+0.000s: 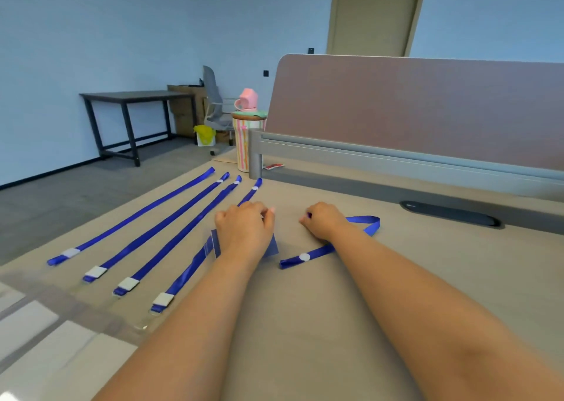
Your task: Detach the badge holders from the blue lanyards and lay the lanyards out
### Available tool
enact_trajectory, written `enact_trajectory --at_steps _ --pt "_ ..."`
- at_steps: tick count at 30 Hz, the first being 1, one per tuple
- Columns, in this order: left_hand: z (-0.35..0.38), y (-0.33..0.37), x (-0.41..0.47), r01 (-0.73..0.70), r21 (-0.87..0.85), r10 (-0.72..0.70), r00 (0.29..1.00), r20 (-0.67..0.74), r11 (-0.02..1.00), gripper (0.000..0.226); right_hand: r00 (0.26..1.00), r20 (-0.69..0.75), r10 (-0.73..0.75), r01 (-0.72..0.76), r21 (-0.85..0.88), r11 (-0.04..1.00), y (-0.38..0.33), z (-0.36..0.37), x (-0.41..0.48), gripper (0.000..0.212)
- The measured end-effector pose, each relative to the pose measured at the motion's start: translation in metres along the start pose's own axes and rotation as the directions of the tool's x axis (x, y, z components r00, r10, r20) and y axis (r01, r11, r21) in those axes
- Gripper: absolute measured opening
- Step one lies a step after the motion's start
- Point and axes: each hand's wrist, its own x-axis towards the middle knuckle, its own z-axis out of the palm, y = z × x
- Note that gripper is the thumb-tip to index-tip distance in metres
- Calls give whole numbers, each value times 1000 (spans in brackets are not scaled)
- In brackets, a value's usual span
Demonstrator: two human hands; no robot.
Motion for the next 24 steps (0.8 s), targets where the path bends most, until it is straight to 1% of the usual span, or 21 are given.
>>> enact_trajectory --at_steps 3,4,9,12,14,17,21,24 --pt "1 5 -4 -38 7 38 999 17 999 34 997 -75 11 -8 39 999 -1 0 1 29" --pt "1 7 -5 -47 2 47 999 14 999 34 997 -81 12 -8 45 999 0 -1 -1 27" --pt "-1 15 -10 -81 -23 81 997 8 996 33 999 -27 -32 34 77 996 7 -12 -24 25" --pt "-2 18 -14 -157 -76 159 987 17 985 27 997 -49 -65 72 156 985 22 -16 -43 21" --pt "-3 20 -18 -203 -115 209 977 44 972 24 996 -42 -74 81 215 973 34 -20 -60 22" --pt "-2 28 -28 -298 -134 311 946 95 945 22 996 -52 -78 89 296 951 52 -30 -90 18" --pt "-3 49 -41 -435 -193 463 876 135 879 19 997 -74 -7 38 427 903 79 -47 -131 21" --pt "-4 71 -52 -530 -239 564 819 107 814 19 999 -16 46 -28 599 801 97 -58 -162 27"
